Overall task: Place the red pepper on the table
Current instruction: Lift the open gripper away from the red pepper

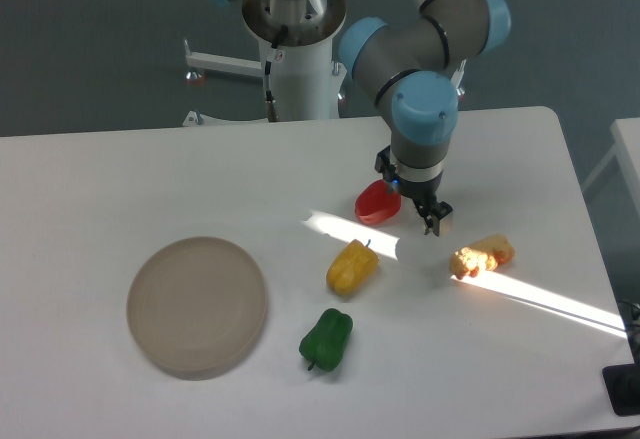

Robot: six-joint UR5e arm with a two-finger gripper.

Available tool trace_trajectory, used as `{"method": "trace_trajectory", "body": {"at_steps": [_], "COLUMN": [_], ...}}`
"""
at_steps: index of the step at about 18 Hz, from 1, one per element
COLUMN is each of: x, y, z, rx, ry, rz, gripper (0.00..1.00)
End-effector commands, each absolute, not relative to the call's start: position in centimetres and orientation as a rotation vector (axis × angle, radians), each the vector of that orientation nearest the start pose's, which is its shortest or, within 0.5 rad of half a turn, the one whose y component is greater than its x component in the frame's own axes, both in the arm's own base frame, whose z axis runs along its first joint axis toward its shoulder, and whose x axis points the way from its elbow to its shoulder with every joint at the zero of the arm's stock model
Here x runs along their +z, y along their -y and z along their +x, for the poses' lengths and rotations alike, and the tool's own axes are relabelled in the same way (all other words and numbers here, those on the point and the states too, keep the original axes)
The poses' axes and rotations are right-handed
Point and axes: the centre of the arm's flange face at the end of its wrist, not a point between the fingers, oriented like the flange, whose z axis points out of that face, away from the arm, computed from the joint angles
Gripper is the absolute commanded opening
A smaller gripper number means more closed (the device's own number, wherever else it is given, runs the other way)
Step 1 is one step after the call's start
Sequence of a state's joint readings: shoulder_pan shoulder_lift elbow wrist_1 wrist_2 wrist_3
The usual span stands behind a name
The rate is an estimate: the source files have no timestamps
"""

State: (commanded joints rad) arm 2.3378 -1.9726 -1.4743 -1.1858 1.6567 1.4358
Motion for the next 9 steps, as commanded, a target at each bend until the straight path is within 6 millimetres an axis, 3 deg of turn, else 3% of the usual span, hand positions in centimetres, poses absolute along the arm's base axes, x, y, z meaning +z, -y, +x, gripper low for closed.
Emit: {"method": "trace_trajectory", "body": {"at_steps": [6, 9], "x": [35.5, 36.0], "y": [-58.4, -61.0], "z": [-37.4, -36.8], "rx": [0.238, 0.270], "ry": [-1.037, -1.061], "rz": [-2.975, -2.946], "gripper": [1.00, 1.00]}}
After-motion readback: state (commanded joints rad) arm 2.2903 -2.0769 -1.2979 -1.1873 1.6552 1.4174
